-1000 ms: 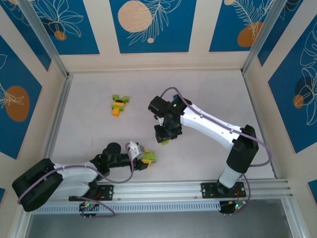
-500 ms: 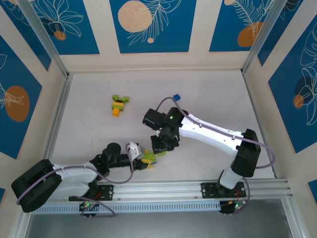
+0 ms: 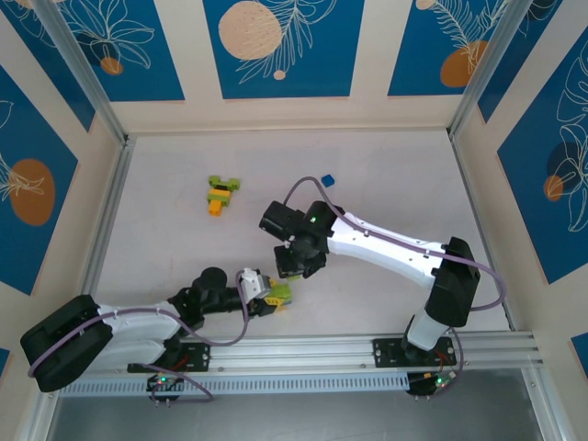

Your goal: Assemble a carrot with lego

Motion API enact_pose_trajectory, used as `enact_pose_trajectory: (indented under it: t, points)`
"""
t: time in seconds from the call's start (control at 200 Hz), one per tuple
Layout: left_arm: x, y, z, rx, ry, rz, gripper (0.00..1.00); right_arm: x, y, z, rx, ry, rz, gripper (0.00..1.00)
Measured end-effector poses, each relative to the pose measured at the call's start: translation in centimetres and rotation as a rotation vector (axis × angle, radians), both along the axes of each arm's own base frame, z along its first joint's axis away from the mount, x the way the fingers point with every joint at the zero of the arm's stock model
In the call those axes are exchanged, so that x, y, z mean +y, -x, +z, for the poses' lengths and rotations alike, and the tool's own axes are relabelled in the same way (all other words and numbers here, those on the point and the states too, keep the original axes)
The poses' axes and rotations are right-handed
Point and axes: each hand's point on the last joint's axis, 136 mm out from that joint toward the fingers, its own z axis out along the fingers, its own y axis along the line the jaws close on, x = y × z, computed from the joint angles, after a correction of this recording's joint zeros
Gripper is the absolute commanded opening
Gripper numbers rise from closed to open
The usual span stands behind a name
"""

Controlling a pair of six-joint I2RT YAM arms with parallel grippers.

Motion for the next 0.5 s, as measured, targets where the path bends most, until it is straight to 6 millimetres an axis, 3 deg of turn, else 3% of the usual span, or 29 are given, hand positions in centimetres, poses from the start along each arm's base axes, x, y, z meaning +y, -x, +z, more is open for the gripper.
enact_pose_trajectory:
  t: [0.5]
  points:
    - [-0.8,-2.1,0.0,-0.062,-0.029,0.056,0.33,-0.2,-0.9,-1.8,-0.09,0.004,0.016,0.27]
